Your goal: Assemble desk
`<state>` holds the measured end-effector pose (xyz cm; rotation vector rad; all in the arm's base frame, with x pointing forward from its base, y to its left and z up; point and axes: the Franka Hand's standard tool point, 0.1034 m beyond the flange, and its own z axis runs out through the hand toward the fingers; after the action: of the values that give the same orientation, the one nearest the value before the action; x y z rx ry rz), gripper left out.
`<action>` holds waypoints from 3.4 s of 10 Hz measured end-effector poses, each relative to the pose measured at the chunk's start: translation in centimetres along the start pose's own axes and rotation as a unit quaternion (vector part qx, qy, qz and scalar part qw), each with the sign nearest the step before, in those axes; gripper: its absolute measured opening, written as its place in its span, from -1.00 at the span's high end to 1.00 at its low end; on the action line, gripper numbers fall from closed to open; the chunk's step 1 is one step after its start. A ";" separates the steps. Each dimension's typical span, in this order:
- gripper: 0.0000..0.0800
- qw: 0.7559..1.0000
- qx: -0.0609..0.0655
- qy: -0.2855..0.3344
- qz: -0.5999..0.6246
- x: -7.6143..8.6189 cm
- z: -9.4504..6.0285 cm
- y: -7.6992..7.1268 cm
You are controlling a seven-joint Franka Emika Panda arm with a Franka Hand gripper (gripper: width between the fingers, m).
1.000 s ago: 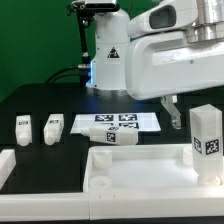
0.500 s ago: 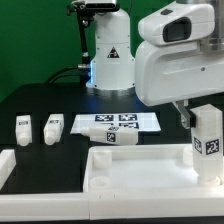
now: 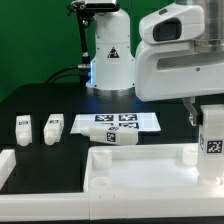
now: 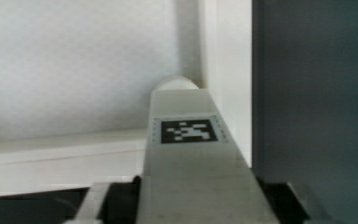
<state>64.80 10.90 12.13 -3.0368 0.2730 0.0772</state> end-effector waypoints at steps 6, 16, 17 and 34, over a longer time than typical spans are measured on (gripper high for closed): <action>0.29 0.891 0.036 0.022 0.453 -0.6 0.2 0.0; -0.62 0.989 0.016 0.035 0.145 -1.4 -0.2 -1.0; -0.62 0.993 0.014 0.036 0.111 -1.3 -0.2 -0.9; 0.29 0.934 0.038 0.038 0.353 -0.5 0.0 0.7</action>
Offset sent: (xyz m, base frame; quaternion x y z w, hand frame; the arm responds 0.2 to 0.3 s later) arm -0.0123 0.0063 -0.0057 0.0112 -0.0041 0.3685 0.9296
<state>64.22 10.24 12.14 -2.7005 1.3185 -0.0041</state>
